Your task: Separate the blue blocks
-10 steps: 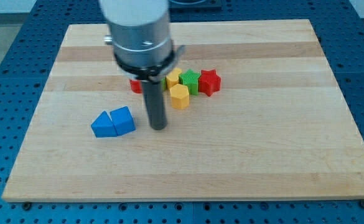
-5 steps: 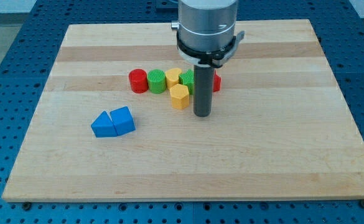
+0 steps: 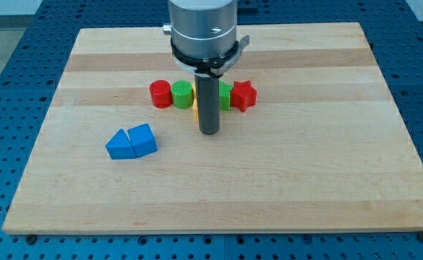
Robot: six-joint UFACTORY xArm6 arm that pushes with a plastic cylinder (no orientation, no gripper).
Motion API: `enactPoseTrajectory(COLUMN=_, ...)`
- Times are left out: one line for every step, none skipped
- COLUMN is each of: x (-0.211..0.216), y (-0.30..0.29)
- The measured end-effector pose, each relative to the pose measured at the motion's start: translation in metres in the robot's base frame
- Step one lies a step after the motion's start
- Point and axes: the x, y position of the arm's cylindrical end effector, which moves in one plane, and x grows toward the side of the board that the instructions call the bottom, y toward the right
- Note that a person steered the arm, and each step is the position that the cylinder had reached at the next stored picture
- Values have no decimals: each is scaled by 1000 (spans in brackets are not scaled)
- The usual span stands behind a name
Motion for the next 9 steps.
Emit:
enactPoseTrajectory(x=0, y=-8)
enactPoseTrajectory(x=-1, y=-11)
enactPoseTrajectory(x=-2, y=-14)
enactPoseTrajectory(x=-3, y=-16)
enactPoseTrajectory(x=0, y=-19)
enactPoseTrajectory(x=43, y=-22)
enactPoseTrajectory(x=84, y=-49)
enactPoseTrajectory(x=105, y=-104)
enactPoseTrajectory(x=105, y=-168)
